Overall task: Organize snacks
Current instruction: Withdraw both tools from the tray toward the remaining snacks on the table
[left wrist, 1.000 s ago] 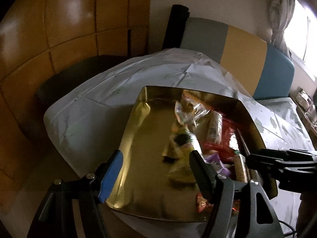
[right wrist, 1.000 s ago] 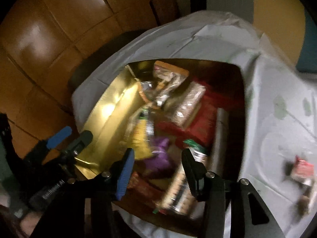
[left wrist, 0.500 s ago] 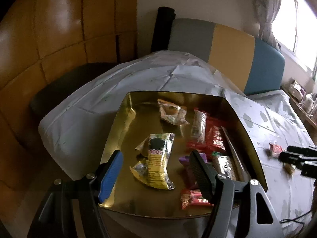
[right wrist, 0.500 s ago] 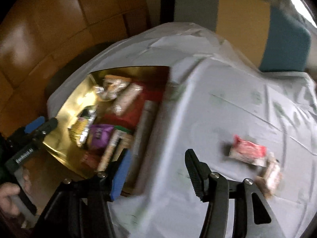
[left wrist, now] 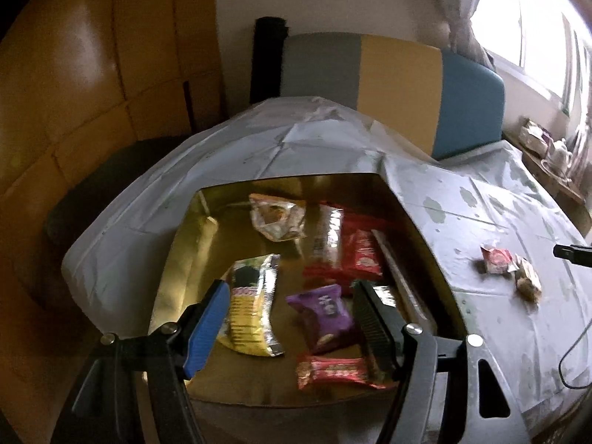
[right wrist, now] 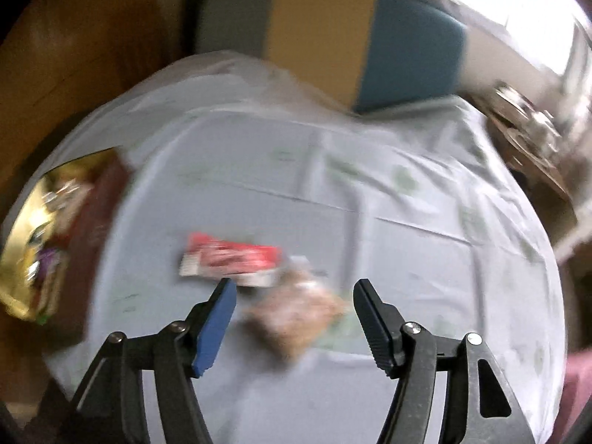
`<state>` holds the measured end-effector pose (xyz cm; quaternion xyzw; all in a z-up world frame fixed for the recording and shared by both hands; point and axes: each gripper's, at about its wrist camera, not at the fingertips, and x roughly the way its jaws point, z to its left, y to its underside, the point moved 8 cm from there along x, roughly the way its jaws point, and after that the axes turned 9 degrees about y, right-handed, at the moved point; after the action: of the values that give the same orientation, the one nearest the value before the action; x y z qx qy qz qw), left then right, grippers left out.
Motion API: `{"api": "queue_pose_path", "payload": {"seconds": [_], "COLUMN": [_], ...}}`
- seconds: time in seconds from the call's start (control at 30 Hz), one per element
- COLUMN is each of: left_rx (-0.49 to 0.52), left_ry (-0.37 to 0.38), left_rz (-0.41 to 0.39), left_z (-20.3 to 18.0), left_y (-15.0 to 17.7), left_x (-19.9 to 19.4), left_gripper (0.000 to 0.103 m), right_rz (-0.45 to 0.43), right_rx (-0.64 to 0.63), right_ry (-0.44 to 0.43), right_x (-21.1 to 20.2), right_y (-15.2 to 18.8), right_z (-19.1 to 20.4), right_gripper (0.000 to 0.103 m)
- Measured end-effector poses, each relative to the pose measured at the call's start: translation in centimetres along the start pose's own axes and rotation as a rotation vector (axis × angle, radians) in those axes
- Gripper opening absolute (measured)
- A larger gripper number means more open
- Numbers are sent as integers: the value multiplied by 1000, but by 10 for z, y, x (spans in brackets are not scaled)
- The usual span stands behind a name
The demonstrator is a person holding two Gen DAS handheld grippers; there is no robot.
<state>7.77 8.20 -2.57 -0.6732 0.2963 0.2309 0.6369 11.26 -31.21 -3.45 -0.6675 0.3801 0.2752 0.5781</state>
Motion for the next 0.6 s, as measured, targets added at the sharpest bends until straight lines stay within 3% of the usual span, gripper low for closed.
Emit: {"api": "queue_pose_path", "payload": {"seconds": [0.1,0.17,0.23,0.4,0.6], "left_rx": [42,73,92,140,203], "left_ry": [15,28,49,79,133], "left_rz": [-3,-4,10,27,67], "left_z": [-18,-31,-44,-74,-113], "left_y": [-5,-7,-8,-9,-7], "left_x": [-1,0,4,10,21], "left_gripper": [70,71,70,70,70], "right_rz": [33,143,113,82,97], "right_rx": [167,267,341,349,334], "right_ry": [51,104,58,19,37], "right_x": [30,49,47,38,37], "right_y": [15,28,22,17,20], "right_z": [-45,-70,-81,-78,-75], "right_gripper": [67,64,64,67,71]}}
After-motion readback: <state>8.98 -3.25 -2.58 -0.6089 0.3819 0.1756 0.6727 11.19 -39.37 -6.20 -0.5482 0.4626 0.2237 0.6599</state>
